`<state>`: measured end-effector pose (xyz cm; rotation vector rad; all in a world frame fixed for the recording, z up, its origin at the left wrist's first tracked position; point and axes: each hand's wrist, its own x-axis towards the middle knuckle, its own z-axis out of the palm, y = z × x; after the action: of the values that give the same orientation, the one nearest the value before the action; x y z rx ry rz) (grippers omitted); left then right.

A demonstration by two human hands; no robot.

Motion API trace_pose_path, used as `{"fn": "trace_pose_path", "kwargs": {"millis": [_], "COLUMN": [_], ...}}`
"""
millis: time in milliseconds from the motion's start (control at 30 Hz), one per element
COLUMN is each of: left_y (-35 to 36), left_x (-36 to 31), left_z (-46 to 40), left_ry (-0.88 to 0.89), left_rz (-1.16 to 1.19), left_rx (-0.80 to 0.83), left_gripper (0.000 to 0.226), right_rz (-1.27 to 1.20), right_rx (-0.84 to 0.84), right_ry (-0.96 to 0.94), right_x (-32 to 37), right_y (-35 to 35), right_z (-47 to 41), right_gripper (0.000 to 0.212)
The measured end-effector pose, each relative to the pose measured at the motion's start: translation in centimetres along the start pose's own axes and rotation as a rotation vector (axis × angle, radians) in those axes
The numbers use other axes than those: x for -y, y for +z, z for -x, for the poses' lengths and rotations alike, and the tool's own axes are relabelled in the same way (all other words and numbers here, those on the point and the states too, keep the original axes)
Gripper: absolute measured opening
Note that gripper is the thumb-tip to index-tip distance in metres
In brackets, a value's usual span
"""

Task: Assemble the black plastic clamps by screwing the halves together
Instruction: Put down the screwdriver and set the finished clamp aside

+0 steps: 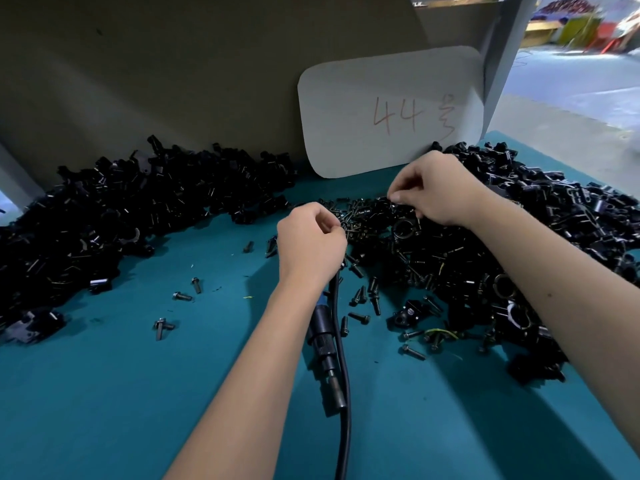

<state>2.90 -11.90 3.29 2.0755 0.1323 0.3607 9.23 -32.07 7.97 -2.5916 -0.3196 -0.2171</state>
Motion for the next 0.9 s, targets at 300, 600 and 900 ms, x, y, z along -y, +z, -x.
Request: {"fn": "trace_pose_path", "kwargs": {"millis": [300,600,900], "left_y": [3.2,7.6,6.2], "left_x": [-1.6,-2.9,-2.0], "left_z": [-2.4,-4.1,-5.5], "left_ry": [0.078,0.096,0.010], "left_rz": [-0.288,-0.427,-0.272], "left_rx": [0.106,0.189,0.338], "left_gripper": [0.020,0.007,0.049], "right_rz": [0.278,0.625,0.450], "right_rx": [-0.034,0.277,0.408], "right_ry": [0.087,-0.154,-0.038], "right_x": [0.4,0.8,-0.4], "right_y": [-0.2,2.8,0.0], "right_z": [-1.3,-2.7,-4.2], "right_gripper": [0.023,0.036,0.048]}}
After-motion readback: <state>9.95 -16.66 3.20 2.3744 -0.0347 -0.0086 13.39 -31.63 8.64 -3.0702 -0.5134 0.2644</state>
